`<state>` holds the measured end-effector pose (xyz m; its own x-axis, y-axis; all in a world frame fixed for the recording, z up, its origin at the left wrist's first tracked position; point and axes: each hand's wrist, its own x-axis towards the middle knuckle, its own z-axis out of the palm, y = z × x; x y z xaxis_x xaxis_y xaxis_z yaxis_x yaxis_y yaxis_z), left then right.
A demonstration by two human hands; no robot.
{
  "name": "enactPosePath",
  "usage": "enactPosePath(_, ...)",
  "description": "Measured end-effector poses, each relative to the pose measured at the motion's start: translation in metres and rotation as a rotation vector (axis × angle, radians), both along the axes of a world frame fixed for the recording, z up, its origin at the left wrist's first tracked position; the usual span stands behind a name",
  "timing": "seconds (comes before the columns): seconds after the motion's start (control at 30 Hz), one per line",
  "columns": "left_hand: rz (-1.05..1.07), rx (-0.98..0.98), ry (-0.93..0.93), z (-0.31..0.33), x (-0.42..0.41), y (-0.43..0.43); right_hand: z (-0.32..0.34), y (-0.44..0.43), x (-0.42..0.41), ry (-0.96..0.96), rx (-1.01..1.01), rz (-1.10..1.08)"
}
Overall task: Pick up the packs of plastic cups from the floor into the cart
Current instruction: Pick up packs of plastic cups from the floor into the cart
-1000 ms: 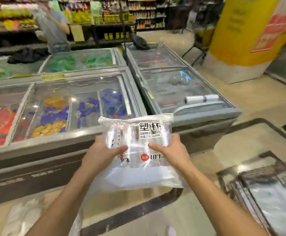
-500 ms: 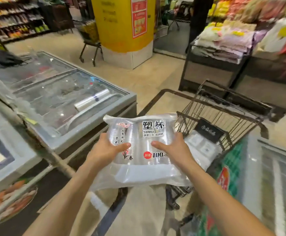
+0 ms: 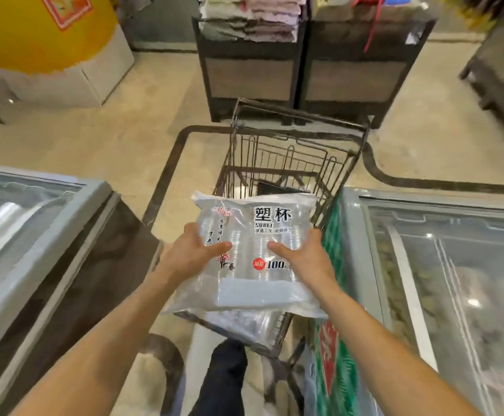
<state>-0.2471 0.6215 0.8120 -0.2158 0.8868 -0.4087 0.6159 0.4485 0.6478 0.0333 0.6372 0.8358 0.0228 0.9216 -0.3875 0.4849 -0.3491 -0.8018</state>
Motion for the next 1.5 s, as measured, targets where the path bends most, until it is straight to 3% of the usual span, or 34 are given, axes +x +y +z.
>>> enactPosePath(0.17, -0.154, -0.005, -0.040, -0.026, 0.025, 0.111, -0.053, 0.076, 0.001, -0.033, -0.080, -0.189)
enactPosePath(0.43, -0.228, -0.106, -0.153, -0.146, 0.043, 0.242, -0.165, 0.173, 0.002, -0.116, -0.202, -0.361)
enactPosePath(0.67, -0.154, -0.262, -0.136, -0.276, 0.060, 0.299, -0.282, 0.230, 0.004, -0.268, -0.213, -0.390)
enactPosePath(0.87, -0.276, -0.246, -0.104, -0.337, 0.063, 0.309, -0.342, 0.229, -0.006, -0.363, -0.230, -0.417)
enactPosePath(1.23, -0.268, -0.311, 0.027, -0.330, 0.060, 0.308, -0.330, 0.231, -0.004, -0.281, -0.311, -0.424)
enactPosePath(1.33, -0.340, -0.333, 0.150, -0.299, 0.071, 0.306, -0.301, 0.237, -0.005, -0.329, -0.364, -0.344)
enactPosePath(1.5, -0.570, -0.118, 0.249, -0.201, 0.087, 0.299, -0.219, 0.235, -0.007, -0.483, -0.147, -0.161)
